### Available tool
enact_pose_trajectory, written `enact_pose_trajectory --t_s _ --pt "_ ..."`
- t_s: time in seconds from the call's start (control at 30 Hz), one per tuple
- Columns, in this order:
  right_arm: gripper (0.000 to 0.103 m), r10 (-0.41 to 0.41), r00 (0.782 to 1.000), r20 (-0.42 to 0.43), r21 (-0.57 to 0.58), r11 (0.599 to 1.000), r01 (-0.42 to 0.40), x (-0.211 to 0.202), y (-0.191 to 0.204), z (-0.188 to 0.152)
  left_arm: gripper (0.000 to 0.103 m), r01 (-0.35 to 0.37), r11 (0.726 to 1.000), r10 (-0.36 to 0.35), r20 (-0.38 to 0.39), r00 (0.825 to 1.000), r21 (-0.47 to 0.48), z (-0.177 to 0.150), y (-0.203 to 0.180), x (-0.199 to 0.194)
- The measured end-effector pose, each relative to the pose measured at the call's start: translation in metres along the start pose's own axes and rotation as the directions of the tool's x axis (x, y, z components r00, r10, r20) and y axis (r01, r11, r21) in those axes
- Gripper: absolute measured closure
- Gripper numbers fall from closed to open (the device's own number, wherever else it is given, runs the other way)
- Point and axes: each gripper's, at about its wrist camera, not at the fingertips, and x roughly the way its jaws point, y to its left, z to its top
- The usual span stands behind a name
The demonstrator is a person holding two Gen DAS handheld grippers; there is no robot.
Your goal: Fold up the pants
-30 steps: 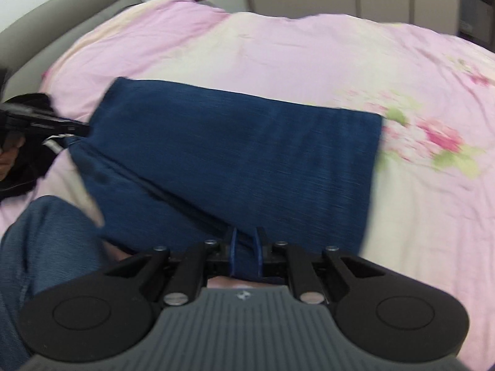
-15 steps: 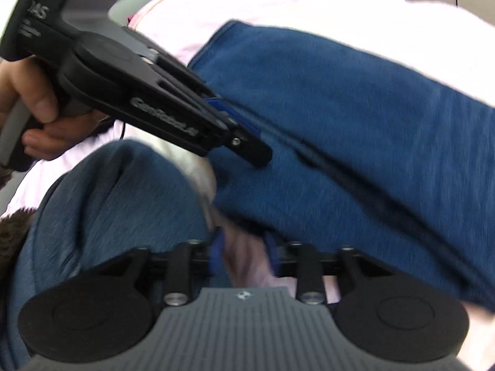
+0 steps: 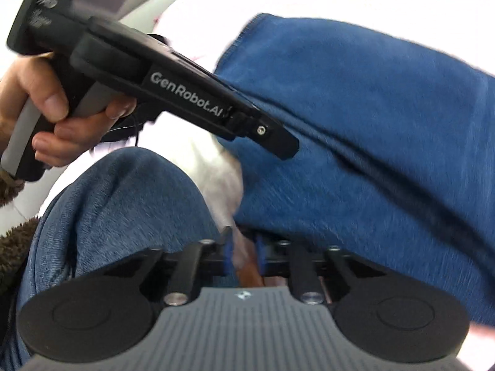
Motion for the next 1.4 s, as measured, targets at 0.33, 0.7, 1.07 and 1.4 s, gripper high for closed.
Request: enact_pose_trajectory --t_s 0.33,0.7,1.07,1.4 --pt "0.103 -0.061 0.998 0.022 0.096 0.994 0.058 -0.021 -0.015 -0.012 0.097 -0.023 0.984 0.06 -0.206 0.977 0.178 -0.009 -0.028 0.028" --pt "0.1 -0.251 0.962 0.105 0.163 0.959 0.232 -0.103 -0.03 -0.018 0.1 -0.049 0.965 0.132 -0.315 0.94 0.257 -0.001 -0.042 0.041" --pt "0.065 -0.404 0.899 0.169 0.357 0.875 0.326 -0.215 -0.085 -0.027 0.073 -0.042 0.954 0.051 -0.02 0.999 0.298 0.033 -0.007 -0.037" --pt "0.063 -0.366 0.919 0.147 0.599 0.772 0.212 -0.19 -0.165 -0.019 0.074 -0.02 0.896 0.061 -0.079 0.995 0.444 0.054 0.001 0.008"
